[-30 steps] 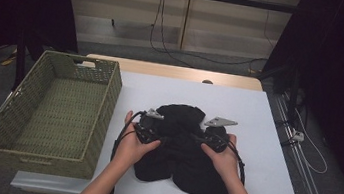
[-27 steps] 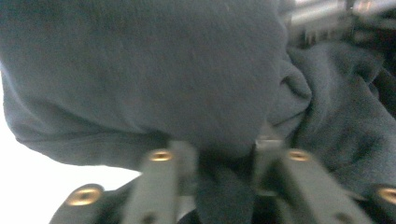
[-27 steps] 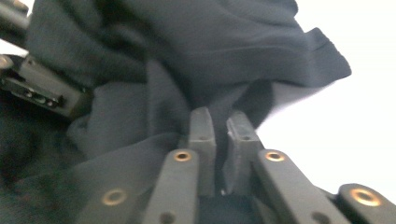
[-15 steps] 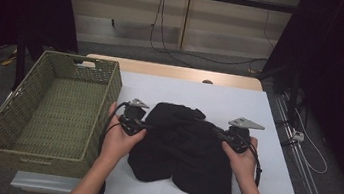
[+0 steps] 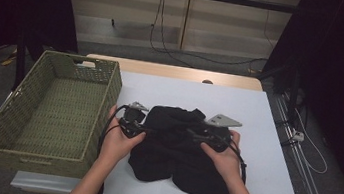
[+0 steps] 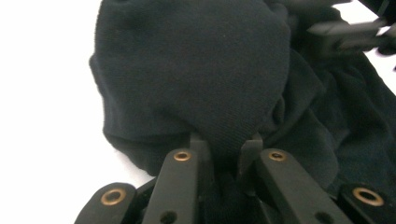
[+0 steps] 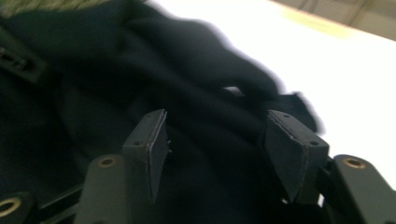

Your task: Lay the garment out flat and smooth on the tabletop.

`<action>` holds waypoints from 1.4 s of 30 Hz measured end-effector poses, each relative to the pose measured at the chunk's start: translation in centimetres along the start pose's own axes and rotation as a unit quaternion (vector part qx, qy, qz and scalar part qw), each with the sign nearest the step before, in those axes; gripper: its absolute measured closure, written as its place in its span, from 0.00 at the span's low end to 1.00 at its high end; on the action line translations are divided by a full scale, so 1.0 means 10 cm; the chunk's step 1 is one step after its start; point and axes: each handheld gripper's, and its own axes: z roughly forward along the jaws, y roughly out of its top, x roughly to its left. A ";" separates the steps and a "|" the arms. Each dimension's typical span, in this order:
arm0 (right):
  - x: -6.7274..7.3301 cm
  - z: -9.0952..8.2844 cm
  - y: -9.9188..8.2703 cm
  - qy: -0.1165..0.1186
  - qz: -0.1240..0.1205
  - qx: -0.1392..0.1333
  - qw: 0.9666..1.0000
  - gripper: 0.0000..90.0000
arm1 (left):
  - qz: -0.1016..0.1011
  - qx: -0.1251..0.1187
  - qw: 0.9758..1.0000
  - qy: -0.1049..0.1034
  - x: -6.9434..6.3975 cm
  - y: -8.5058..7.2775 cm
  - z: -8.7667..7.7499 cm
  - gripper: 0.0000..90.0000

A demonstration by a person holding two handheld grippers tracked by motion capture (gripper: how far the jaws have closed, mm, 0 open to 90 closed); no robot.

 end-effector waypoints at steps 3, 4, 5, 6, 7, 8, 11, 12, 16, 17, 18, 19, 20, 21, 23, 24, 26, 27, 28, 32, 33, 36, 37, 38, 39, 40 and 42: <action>0.12 0.19 -0.02 0.048 0.013 0.007 0.999 0.44 | 0.009 0.005 1.000 -0.013 -0.04 0.00 0.02 0.91; 0.13 0.23 -0.03 0.045 0.006 0.013 0.999 0.45 | 0.013 0.010 1.000 -0.023 -0.05 0.00 0.02 0.91; 0.16 0.28 -0.04 0.041 -0.010 0.027 0.999 0.51 | 0.016 0.012 1.000 -0.022 -0.07 0.00 0.02 0.90; 0.16 0.30 -0.05 0.042 -0.013 0.031 0.999 0.56 | 0.017 0.015 0.999 -0.024 -0.08 0.00 0.03 0.90; 0.17 0.33 -0.07 0.044 -0.013 0.039 0.998 0.67 | 0.017 0.012 0.999 -0.025 -0.09 0.00 0.04 0.89; 0.17 0.34 -0.08 0.050 -0.018 0.048 0.997 0.83 | 0.018 0.008 0.999 -0.025 -0.09 0.00 0.04 0.87; 0.14 0.31 -0.10 0.067 -0.012 0.057 0.996 0.94 | 0.017 -0.009 1.000 -0.018 -0.05 0.02 0.01 0.75; 0.13 0.30 -0.10 0.072 -0.004 0.059 0.996 0.95 | 0.022 -0.019 0.999 -0.013 -0.03 0.04 -0.01 0.68; 0.11 0.22 -0.09 0.093 0.017 0.047 0.994 0.95 | 0.017 -0.049 0.999 -0.013 0.04 0.09 -0.03 0.60; 0.11 0.21 -0.09 0.098 0.020 0.043 0.994 0.95 | 0.016 -0.046 0.999 -0.013 0.05 0.10 -0.01 0.61; 0.12 0.20 -0.09 0.104 0.023 0.041 0.993 0.95 | 0.012 -0.045 0.999 -0.016 0.05 0.10 0.02 0.66; 0.13 0.19 -0.09 0.110 0.023 0.042 0.993 0.95 | 0.011 -0.046 0.999 -0.018 0.05 0.11 0.04 0.67; 0.14 0.18 -0.08 0.114 0.027 0.044 0.992 0.95 | 0.012 -0.046 0.998 -0.027 0.06 0.12 0.07 0.69; 0.14 0.17 -0.08 0.115 0.025 0.042 0.992 0.95 | 0.008 -0.050 0.998 -0.027 0.06 0.13 0.09 0.77; 0.14 0.15 -0.08 0.114 0.029 0.041 0.992 0.95 | 0.016 -0.041 0.999 -0.024 0.07 0.18 0.08 0.88; 0.13 0.13 -0.08 0.114 0.029 0.034 0.992 0.95 | 0.016 -0.040 0.999 -0.021 0.08 0.19 0.08 0.96; 0.10 0.08 -0.07 0.105 0.028 0.029 0.994 0.95 | 0.009 -0.045 0.999 -0.012 0.11 0.24 0.06 0.99; 0.08 0.04 -0.06 0.098 0.026 0.026 0.995 0.95 | 0.005 -0.047 0.999 -0.007 0.12 0.25 0.05 0.99; 0.07 0.02 -0.06 0.095 0.026 0.023 0.995 0.95 | 0.007 -0.052 0.999 0.000 0.15 0.28 0.03 0.99; 0.02 -0.08 -0.07 0.084 0.025 0.014 0.996 0.96 | 0.005 -0.066 0.998 0.015 0.21 0.34 -0.03 1.00; 0.01 -0.07 -0.09 0.088 0.030 0.019 0.995 0.96 | 0.004 -0.062 0.998 0.014 0.21 0.35 -0.03 1.00; 0.05 -0.03 -0.13 0.106 0.031 0.034 0.993 0.96 | -0.001 -0.046 0.999 0.015 0.18 0.31 0.02 0.99; 0.06 -0.02 -0.14 0.111 0.032 0.040 0.992 0.95 | 0.006 -0.035 0.999 0.016 0.18 0.28 0.04 0.99; 0.08 0.00 -0.15 0.121 0.030 0.050 0.991 0.94 | -0.006 -0.024 1.000 0.012 0.16 0.22 0.08 0.99; 0.11 0.01 -0.16 0.121 0.021 0.060 0.991 0.91 | -0.002 -0.012 1.000 0.010 0.15 0.17 0.10 0.99; 0.13 0.01 -0.17 0.111 0.011 0.062 0.992 0.83 | 0.007 0.005 1.000 0.006 0.16 0.13 0.12 0.99; 0.13 -0.01 -0.15 0.091 0.005 0.055 0.994 0.71 | -0.001 0.014 1.000 0.006 0.14 0.08 0.15 0.99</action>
